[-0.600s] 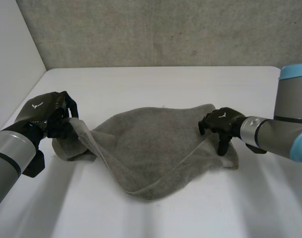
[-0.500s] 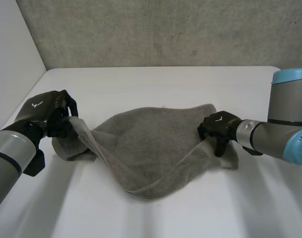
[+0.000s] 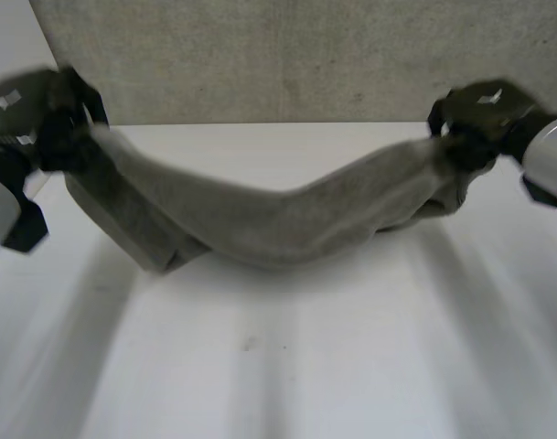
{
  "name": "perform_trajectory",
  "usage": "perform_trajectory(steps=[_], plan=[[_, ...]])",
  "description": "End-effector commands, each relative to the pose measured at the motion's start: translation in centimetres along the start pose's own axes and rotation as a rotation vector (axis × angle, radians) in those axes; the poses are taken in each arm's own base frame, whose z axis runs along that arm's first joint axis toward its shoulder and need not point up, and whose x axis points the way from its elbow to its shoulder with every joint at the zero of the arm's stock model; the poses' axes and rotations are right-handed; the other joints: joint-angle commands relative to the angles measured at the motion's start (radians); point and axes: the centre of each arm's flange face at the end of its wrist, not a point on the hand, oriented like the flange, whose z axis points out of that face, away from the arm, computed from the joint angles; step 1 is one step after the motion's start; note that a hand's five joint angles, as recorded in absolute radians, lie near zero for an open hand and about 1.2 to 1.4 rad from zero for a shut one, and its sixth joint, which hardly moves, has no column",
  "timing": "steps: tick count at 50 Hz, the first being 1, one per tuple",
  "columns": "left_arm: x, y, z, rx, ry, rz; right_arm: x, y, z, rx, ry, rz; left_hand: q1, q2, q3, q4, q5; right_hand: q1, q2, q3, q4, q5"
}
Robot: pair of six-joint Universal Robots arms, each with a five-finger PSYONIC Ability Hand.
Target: Fold the towel.
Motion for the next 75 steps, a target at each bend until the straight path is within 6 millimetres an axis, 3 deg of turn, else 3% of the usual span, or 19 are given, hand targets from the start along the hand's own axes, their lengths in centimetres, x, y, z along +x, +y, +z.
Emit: perform_trajectory(steps=[1, 6, 10, 16, 24, 33, 39, 46, 48, 52, 60, 62, 63, 65, 66, 67, 68, 70, 75], plan=[[0.5, -8.0, 0.0, 0.187, 0.009, 0.016, 3.8, -9.7, -6.1, 0.272, 0.183, -0.069, 0.23, 0.18, 0.18, 0.179, 0.196, 0.009, 0.185, 0.184, 0.18, 0.195], [0.3, -11.8, -0.4, 0.21, -0.025, 0.019, 4.5, -12.9, -8.6, 0.325, 0.22, -0.095, 0.23, 0.18, 0.18, 0.179, 0.196, 0.009, 0.185, 0.184, 0.18, 0.195], [-0.5, -13.2, -0.3, 0.196, -0.077, 0.022, 5.7, -12.5, -8.9, 0.271, 0.238, -0.083, 0.23, 0.18, 0.18, 0.179, 0.196, 0.009, 0.185, 0.184, 0.18, 0.195], [-1.7, -9.2, 3.0, -0.028, -0.115, 0.01, 6.4, -7.8, -7.0, 0.051, 0.173, -0.074, 0.23, 0.18, 0.18, 0.179, 0.196, 0.009, 0.185, 0.184, 0.18, 0.195], [-2.9, 0.7, 7.3, -0.359, -0.117, 0.017, 5.2, -1.8, -3.1, -0.14, 0.054, -0.07, 0.23, 0.18, 0.18, 0.179, 0.196, 0.009, 0.185, 0.184, 0.18, 0.195], [-2.6, 3.9, 11.1, -0.356, -0.079, 0.041, 4.3, 0.9, 3.6, -0.044, 0.118, -0.124, 0.23, 0.18, 0.18, 0.179, 0.196, 0.009, 0.185, 0.184, 0.18, 0.195], [-1.1, -0.4, 15.6, -0.018, -0.031, 0.061, 6.5, -3.1, 6.6, 0.343, 0.357, -0.155, 0.23, 0.18, 0.18, 0.179, 0.196, 0.009, 0.185, 0.184, 0.18, 0.195], [-0.5, -8.7, 16.7, 0.4, -0.009, 0.06, 8.8, -9.6, 4.7, 0.712, 0.52, -0.183, 0.23, 0.18, 0.18, 0.179, 0.196, 0.009, 0.185, 0.184, 0.18, 0.195], [-0.4, -9.6, 16.4, 0.432, -0.012, 0.042, 8.6, -10.9, 3.5, 0.746, 0.526, -0.179, 0.23, 0.18, 0.18, 0.179, 0.196, 0.009, 0.185, 0.184, 0.18, 0.195], [-1.0, -9.1, 15.7, 0.404, -0.036, -0.01, 8.2, -10.3, 3.3, 0.711, 0.509, -0.168, 0.23, 0.18, 0.18, 0.179, 0.196, 0.009, 0.185, 0.184, 0.18, 0.195], [-2.5, -1.4, 14.5, 0.155, -0.069, -0.058, 5.3, -3.5, 4.1, 0.407, 0.334, -0.086, 0.23, 0.18, 0.18, 0.179, 0.196, 0.009, 0.185, 0.184, 0.18, 0.195], [-2.6, 3.1, 13.6, 0.021, -0.049, -0.065, 4.3, -1.6, 4.3, 0.335, 0.279, -0.067, 0.23, 0.18, 0.18, 0.179, 0.196, 0.009, 0.185, 0.184, 0.18, 0.195], [-2.6, 3.1, 13.6, 0.021, -0.049, -0.065, 3.2, 0.5, 4.5, 0.272, 0.228, -0.052, 0.23, 0.18, 0.18, 0.179, 0.196, 0.009, 0.185, 0.184, 0.18, 0.195], [-2.4, 7.6, 12.4, -0.096, -0.007, -0.073, 2.2, 2.6, 4.7, 0.21, 0.177, -0.029, 0.23, 0.18, 0.18, 0.179, 0.196, 0.009, 0.185, 0.184, 0.18, 0.195], [-2.4, 7.6, 12.4, -0.096, -0.007, -0.073, 1.3, 4.6, 5.0, 0.159, 0.14, -0.01, 0.23, 0.18, 0.18, 0.179, 0.196, 0.009, 0.185, 0.184, 0.18, 0.195], [-2.4, 9.9, 11.8, -0.147, 0.009, -0.078, 0.3, 6.6, 5.2, 0.104, 0.102, 0.007, 0.23, 0.18, 0.18, 0.179, 0.196, 0.009, 0.185, 0.184, 0.18, 0.195], [-2.4, 12.2, 11.2, -0.195, 0.015, -0.084, 0.3, 6.7, 5.2, 0.104, 0.102, 0.007, 0.23, 0.18, 0.18, 0.179, 0.196, 0.009, 0.185, 0.184, 0.18, 0.195], [-2.5, 14.0, 10.6, -0.23, 0.015, -0.08, -1.2, 10.3, 5.4, 0.0, 0.057, 0.007, 0.23, 0.18, 0.18, 0.179, 0.196, 0.009, 0.185, 0.184, 0.18, 0.195], [-2.5, 17.0, 9.0, -0.308, 0.018, -0.004, -2.8, 13.4, 4.9, -0.105, 0.012, -0.067, 0.23, 0.18, 0.18, 0.179, 0.196, 0.009, 0.185, 0.184, 0.18, 0.195]])
